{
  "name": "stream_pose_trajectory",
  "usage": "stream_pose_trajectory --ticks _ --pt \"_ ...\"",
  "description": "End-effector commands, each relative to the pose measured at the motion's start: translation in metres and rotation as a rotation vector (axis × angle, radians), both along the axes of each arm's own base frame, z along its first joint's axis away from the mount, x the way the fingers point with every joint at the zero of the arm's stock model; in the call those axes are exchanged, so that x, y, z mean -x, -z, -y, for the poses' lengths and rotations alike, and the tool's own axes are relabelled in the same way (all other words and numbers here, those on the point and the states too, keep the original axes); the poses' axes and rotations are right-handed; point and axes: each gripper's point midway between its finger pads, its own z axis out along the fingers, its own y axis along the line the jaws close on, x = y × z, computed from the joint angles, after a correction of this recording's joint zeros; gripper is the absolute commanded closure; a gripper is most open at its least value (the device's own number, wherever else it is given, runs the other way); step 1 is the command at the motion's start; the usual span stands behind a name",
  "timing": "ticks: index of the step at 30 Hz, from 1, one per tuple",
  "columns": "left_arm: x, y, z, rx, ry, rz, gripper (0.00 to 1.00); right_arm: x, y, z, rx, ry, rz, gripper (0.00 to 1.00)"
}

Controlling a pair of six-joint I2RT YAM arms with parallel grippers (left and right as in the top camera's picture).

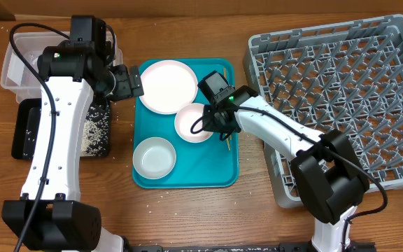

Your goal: Sort waste into correct bins and load items into the dishwasher

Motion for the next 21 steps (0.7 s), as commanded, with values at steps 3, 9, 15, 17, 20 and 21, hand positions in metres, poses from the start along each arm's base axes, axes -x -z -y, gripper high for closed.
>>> stream_pose_trajectory --ticks 3,9,15,17,20,21 --pt "-0.003 -0.008 0.000 0.003 0.013 0.024 0.00 -0.008 0.002 0.013 0.071 0.020 0.040 0.96" --pt "-0.003 -0.008 0.001 0.003 0.013 0.024 0.00 -0.023 -0.065 0.044 0.159 0.062 0.151 0.96" --pt "-0.003 -0.008 0.000 0.003 0.013 0.024 0.00 -0.037 -0.207 0.097 0.304 0.141 0.459 0.96" --pt "-0.003 -0.008 0.000 0.003 0.013 0.024 0.00 -0.037 -0.244 0.123 0.382 0.221 0.572 0.96" --pt "-0.003 -0.008 0.001 0.003 0.013 0.024 0.00 -0.036 -0.280 0.156 0.516 0.333 0.699 0.96" --pt "-0.003 -0.008 0.001 0.003 0.013 0.024 0.00 -0.038 -0.287 0.164 0.556 0.365 0.728 0.96"
